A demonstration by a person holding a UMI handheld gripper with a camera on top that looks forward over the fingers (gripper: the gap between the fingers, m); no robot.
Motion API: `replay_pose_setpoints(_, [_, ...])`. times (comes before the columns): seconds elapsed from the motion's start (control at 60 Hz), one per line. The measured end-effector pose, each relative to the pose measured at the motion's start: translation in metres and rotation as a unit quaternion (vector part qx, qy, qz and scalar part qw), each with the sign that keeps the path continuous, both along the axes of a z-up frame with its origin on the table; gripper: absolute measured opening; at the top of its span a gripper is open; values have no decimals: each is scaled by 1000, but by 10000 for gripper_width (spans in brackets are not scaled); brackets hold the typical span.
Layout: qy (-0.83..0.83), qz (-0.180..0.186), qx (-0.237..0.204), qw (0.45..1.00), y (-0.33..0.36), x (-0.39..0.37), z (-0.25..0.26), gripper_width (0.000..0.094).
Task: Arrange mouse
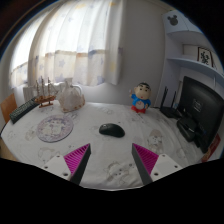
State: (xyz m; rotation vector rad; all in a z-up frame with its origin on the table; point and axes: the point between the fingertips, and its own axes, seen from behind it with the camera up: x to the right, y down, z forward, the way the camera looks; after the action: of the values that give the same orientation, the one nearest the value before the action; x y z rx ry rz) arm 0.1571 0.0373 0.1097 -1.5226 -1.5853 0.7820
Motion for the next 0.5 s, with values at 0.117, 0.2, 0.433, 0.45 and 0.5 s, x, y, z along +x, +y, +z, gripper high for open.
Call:
replay_pose_setpoints(0.117, [6,3,5,1000,13,-29,-16,853])
replay_pose_setpoints(0.2, [2,7,4,1000,21,-52,-35,852])
replay_pose_setpoints(0.433, [-23,25,2,999,45,-125,-88,854])
replay_pose_setpoints(0.45, [-25,27,0,999,45,-131,-92,852])
replay_pose_setpoints(0.5, [-31,34,0,999,48,-146,-102,853])
